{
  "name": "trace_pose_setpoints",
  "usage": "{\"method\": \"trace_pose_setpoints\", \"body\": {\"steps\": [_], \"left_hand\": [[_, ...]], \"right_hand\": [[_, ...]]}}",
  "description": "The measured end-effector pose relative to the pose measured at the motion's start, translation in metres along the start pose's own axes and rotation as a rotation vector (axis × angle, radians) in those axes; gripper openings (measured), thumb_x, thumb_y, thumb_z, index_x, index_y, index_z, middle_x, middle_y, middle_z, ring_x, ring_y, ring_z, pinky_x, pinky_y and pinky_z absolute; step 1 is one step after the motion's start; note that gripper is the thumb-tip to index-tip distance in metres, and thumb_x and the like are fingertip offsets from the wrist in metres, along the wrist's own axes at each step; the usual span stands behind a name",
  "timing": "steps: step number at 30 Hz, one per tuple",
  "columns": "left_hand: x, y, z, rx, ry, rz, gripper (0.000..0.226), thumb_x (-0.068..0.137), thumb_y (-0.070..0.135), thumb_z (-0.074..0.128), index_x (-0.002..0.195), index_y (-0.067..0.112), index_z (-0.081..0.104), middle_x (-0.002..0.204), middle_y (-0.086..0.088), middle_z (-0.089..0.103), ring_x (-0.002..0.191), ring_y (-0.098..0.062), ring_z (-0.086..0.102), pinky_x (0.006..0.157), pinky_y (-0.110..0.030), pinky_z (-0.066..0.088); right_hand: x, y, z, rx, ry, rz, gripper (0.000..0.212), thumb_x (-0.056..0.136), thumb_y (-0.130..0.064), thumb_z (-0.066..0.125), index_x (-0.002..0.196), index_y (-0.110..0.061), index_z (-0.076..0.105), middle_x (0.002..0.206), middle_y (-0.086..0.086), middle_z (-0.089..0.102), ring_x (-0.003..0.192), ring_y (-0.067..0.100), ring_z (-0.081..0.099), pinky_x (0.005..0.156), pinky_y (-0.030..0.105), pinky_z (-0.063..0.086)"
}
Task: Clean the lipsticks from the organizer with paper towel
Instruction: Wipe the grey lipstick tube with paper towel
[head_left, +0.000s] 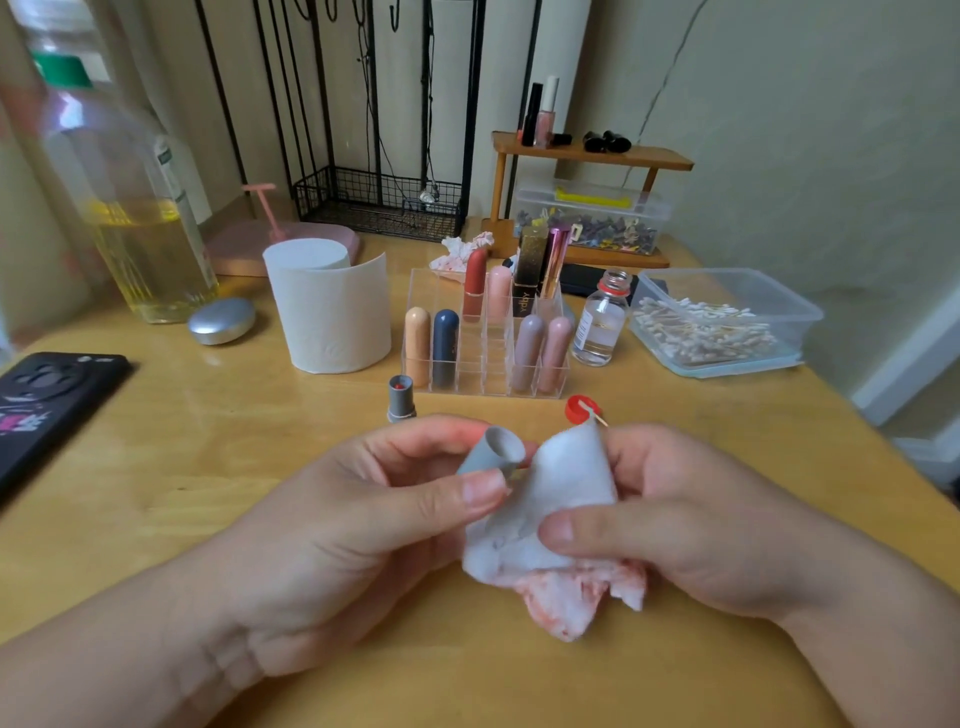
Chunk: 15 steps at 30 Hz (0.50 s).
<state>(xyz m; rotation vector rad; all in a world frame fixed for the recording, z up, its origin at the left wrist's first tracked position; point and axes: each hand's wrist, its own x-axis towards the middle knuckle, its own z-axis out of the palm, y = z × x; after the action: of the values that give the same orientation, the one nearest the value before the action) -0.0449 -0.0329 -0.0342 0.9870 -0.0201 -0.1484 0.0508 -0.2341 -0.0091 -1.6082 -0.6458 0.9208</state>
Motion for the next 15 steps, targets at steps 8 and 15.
{"method": "trace_pose_setpoints", "body": {"steps": [8, 15], "left_hand": [[0.0001, -0.0032, -0.0002, 0.312, -0.011, 0.020, 0.032, 0.066, 0.007, 0.083, 0.096, 0.005, 0.073, 0.100, -0.023, 0.071, 0.093, -0.031, 0.068, 0.083, -0.035, 0.056], [0.0014, -0.0062, 0.0004, 0.523, -0.103, -0.060, 0.029, 0.072, 0.012, 0.084, 0.100, 0.008, 0.076, 0.101, -0.025, 0.073, 0.094, -0.034, 0.068, 0.090, -0.043, 0.053]], "right_hand": [[0.0007, -0.0038, -0.0027, -0.157, 0.041, 0.171, 0.027, 0.089, -0.016, 0.073, 0.090, 0.010, 0.067, 0.066, 0.014, 0.067, 0.039, 0.009, 0.050, 0.036, 0.019, 0.035], [-0.0023, -0.0030, -0.0029, -0.229, -0.184, 0.168, 0.023, 0.084, -0.019, 0.078, 0.093, 0.000, 0.066, 0.067, 0.006, 0.068, 0.048, 0.012, 0.059, 0.043, 0.023, 0.049]]}}
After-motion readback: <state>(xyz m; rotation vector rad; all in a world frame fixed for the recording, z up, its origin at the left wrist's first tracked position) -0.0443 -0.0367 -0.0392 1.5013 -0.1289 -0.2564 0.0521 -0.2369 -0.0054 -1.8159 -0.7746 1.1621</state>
